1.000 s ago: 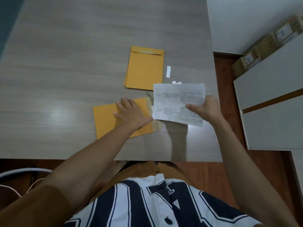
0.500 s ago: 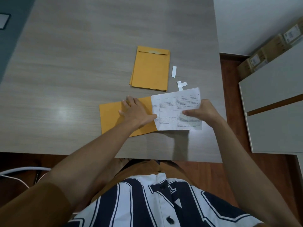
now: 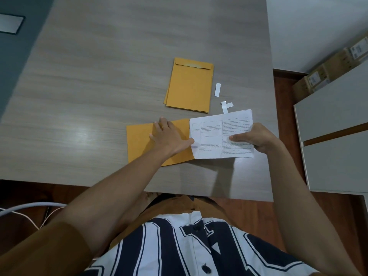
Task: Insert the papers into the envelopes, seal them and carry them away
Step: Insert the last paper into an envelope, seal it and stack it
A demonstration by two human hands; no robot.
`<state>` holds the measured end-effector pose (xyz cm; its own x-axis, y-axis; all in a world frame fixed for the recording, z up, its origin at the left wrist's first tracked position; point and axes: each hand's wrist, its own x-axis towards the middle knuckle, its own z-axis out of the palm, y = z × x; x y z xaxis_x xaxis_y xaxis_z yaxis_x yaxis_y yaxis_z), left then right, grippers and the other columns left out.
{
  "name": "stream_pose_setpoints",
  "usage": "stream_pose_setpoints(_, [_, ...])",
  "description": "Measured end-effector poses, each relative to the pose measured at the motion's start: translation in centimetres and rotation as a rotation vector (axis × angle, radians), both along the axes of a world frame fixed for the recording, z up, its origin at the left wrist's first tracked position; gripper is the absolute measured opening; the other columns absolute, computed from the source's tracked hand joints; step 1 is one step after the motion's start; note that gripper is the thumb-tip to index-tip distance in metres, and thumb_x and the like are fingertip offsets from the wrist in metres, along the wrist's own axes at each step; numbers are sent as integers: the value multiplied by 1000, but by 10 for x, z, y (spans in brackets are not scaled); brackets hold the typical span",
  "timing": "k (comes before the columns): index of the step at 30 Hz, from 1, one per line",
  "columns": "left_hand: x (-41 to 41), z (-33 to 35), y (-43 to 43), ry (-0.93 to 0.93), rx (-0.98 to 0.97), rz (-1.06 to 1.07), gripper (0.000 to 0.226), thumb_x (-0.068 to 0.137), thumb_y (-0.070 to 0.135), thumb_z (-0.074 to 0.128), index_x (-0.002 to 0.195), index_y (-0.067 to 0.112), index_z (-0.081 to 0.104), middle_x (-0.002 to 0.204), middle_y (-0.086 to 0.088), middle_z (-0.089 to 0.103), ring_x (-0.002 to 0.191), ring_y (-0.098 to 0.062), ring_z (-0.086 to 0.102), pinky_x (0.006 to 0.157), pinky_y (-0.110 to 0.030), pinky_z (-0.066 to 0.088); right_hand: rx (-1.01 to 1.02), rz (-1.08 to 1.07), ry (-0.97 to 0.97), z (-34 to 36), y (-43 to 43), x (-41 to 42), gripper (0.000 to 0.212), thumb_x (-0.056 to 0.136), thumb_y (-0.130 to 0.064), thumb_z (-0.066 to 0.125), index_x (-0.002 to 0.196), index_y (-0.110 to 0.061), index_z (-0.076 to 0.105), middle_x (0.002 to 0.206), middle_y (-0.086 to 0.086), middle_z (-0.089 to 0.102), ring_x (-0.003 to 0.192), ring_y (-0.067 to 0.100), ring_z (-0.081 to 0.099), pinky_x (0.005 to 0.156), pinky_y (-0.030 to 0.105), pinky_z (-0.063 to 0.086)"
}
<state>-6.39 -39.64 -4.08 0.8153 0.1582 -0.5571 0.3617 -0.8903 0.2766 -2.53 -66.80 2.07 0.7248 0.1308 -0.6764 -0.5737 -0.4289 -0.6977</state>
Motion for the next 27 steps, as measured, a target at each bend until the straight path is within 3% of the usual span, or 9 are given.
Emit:
stream_pose_setpoints(8, [-5,-2,2,-16,-11,-47,122,71,76,59,156,8,6,164,-10,-11,150,-36,-10,115,-66,12,-1,44,84,-3,8,8,37,74,3,79,109,-6,70,104,4,75,89,21,74,68,29,60])
stream_pose_setpoints(18, [-11,-6,10,-70,11,-156,123,66,81,59,155,15,6,164,-8,-6,151,-32,-7,113,-68,18,-62,-20,195,-33,36,3,37,70,-6,86,104,-10,72,100,4,76,91,23,73,77,35,59])
stream_pose_setpoints(22, [-9,-5,33,-169,62,-377,131,55,89,59,154,19,8,163,-8,8,150,-29,5,113,-64,18,-57,-197,104,-39,35,-6,28,72,-18,87,96,-16,73,90,-3,76,80,14,73,59,24,55])
stream_pose_setpoints(24, [-8,-8,47,-196,101,-527,141,49,90,63,156,21,1,164,-9,6,151,-29,3,115,-62,11,-74,-245,54,-44,34,-9,22,79,-21,81,99,-15,72,95,-1,75,84,17,73,64,27,57])
stream_pose_setpoints(27, [-9,-12,58,-148,140,-612,156,41,88,70,152,30,-23,164,-13,-7,150,-35,-11,116,-65,0,-111,-251,7,-50,32,-11,16,88,-14,69,104,-14,70,108,6,73,96,26,71,82,42,59])
